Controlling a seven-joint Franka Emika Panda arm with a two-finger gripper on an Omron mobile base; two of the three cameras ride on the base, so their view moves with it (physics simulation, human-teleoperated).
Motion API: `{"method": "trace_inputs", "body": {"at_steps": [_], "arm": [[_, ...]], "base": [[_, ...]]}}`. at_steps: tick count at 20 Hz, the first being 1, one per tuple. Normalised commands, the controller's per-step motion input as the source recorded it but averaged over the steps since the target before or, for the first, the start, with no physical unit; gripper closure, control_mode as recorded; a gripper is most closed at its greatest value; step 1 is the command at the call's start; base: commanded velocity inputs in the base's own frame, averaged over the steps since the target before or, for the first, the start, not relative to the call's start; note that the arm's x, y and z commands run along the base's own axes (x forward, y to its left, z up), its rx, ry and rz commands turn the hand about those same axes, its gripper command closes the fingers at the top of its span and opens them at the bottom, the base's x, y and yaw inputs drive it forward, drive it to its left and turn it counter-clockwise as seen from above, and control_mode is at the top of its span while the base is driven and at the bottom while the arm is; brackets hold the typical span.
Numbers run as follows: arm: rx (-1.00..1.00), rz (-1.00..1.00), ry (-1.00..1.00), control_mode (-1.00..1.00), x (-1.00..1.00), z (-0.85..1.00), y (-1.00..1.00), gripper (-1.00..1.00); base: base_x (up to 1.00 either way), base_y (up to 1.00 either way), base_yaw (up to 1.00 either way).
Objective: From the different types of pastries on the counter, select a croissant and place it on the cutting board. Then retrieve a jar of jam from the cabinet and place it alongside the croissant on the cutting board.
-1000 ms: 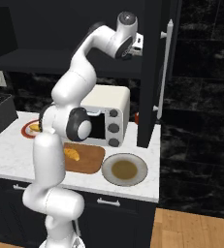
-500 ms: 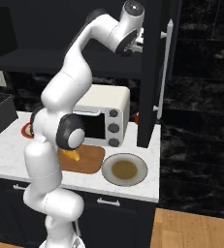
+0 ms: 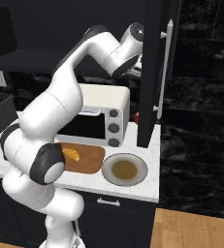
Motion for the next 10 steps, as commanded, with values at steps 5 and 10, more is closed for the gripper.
{"method": "trace_inputs", "body": {"at_steps": [5, 10], "arm": [[0.03, 0.04, 0.00, -1.00, -0.99, -0.95, 0.27, 1.00], [0.00, 0.03, 0.00, -1.00, -0.65, -1.00, 0.60, 1.00]], "base": [[0.00, 0.00, 0.00], [0.00, 0.00, 0.00]]}}
